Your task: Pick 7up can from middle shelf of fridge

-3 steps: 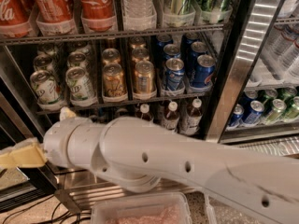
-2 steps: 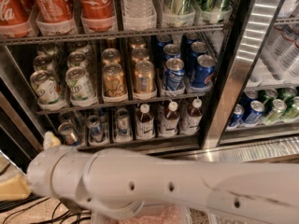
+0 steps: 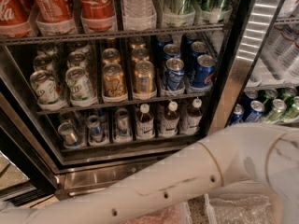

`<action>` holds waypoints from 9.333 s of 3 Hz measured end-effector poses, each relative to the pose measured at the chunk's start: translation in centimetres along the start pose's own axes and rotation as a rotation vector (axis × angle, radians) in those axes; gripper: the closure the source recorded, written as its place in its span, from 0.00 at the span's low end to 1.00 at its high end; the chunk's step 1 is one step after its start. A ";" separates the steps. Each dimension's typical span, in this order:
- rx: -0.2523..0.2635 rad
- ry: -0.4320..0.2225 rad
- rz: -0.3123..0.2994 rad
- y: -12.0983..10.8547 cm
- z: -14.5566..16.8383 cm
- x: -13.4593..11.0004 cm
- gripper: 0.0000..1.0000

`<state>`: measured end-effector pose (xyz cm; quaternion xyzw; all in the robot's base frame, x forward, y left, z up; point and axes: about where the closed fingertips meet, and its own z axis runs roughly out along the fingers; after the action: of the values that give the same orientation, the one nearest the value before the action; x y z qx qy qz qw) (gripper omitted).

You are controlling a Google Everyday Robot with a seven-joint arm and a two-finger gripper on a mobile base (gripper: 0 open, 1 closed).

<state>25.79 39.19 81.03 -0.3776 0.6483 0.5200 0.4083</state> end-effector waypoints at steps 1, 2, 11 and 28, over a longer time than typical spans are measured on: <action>0.113 0.034 0.052 0.0 1.1 2.1 0.00; 0.355 0.040 0.088 -3.0 -1.0 2.7 0.00; 0.997 -0.336 -0.060 -23.6 -15.6 -8.2 0.00; 0.751 -0.390 -0.255 -22.0 -15.3 -16.7 1.00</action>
Offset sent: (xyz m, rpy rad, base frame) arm 0.1300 -0.2282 -0.0039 -0.3838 -0.0058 -1.5232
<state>50.15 21.46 90.33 -0.1746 0.6514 0.2553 0.6928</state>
